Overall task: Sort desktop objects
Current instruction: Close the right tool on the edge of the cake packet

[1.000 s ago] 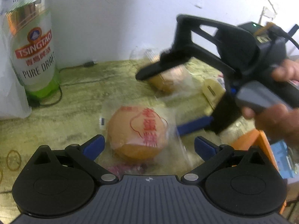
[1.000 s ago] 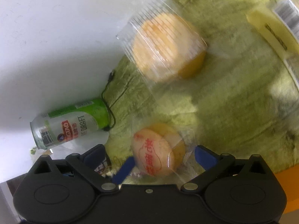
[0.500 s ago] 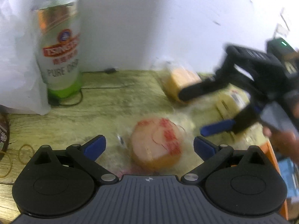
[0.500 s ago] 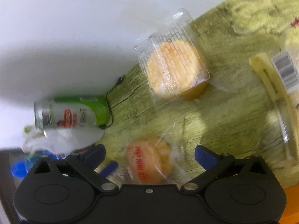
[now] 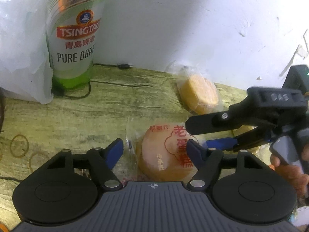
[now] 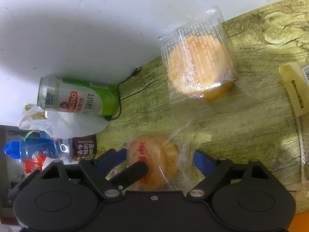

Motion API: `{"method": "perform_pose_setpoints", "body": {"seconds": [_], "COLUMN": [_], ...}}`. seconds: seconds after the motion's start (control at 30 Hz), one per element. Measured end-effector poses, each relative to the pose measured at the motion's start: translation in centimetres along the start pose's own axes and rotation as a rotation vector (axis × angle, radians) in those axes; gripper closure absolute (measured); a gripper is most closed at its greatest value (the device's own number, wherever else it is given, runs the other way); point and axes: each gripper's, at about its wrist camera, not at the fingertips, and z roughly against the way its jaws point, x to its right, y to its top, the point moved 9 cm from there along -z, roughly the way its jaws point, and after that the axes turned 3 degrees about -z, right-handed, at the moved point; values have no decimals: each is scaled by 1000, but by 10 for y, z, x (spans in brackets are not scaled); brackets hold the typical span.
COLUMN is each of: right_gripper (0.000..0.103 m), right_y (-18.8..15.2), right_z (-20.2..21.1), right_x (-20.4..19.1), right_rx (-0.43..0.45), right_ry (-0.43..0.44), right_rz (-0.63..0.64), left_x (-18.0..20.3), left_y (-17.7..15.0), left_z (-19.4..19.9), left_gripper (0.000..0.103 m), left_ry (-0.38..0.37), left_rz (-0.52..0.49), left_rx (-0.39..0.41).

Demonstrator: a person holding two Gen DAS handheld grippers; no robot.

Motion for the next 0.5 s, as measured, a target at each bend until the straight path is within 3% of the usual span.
{"method": "perform_pose_setpoints", "body": {"seconds": [0.5], "right_gripper": [29], "right_y": [-2], "right_z": [-9], "right_x": [7], "right_rx": [-35], "right_ry": [-8], "right_rz": [-26], "left_x": [-12], "left_y": [-5], "left_z": [-6], "left_gripper": [35], "left_ry": [-90], "left_rz": [153], "left_rx": [-18]}}
